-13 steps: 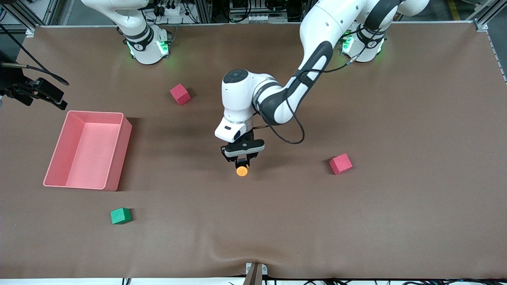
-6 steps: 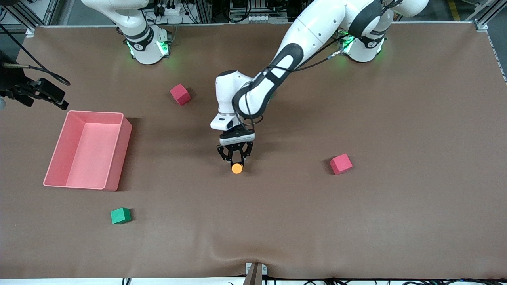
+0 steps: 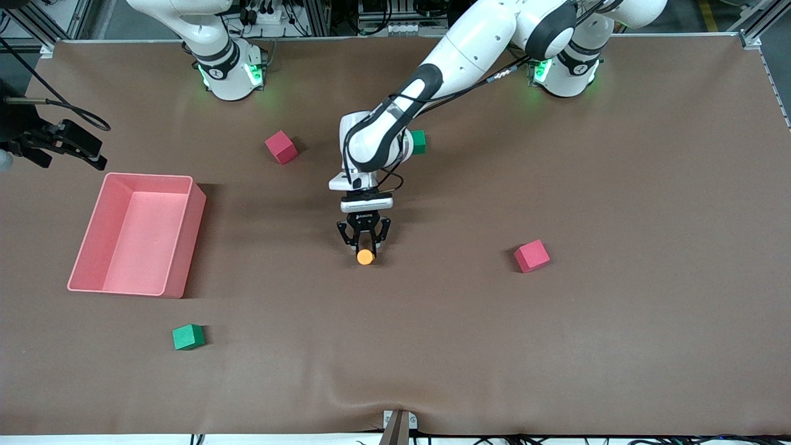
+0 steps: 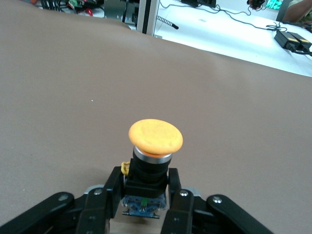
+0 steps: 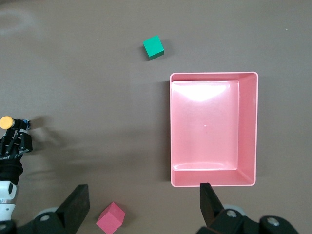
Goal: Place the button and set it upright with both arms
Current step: 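Set the button upright on the table and open the left gripper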
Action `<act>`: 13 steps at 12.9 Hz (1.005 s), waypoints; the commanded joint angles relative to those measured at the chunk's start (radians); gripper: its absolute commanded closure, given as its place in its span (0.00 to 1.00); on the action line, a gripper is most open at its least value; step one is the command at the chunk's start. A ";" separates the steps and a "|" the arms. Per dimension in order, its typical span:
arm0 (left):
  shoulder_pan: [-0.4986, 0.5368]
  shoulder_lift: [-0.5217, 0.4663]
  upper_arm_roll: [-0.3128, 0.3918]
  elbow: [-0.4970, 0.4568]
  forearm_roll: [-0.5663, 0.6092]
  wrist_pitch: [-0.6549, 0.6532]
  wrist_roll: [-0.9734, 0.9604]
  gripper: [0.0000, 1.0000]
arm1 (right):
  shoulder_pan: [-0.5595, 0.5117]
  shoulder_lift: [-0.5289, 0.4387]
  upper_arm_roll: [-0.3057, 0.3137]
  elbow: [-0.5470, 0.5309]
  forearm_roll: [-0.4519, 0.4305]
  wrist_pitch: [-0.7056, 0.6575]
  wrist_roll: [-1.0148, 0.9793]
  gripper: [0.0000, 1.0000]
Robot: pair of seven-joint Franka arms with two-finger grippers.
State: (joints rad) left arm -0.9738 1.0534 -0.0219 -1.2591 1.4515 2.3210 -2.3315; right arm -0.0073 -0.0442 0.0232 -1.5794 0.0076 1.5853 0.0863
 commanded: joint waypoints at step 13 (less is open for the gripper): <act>-0.063 -0.004 -0.027 -0.019 -0.077 0.003 -0.052 0.00 | -0.011 0.014 0.003 0.022 0.014 -0.008 -0.019 0.00</act>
State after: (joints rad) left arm -1.0396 1.0567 -0.0410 -1.2819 1.4126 2.3121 -2.3494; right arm -0.0073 -0.0433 0.0218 -1.5794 0.0076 1.5849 0.0848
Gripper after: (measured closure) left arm 0.000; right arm 0.000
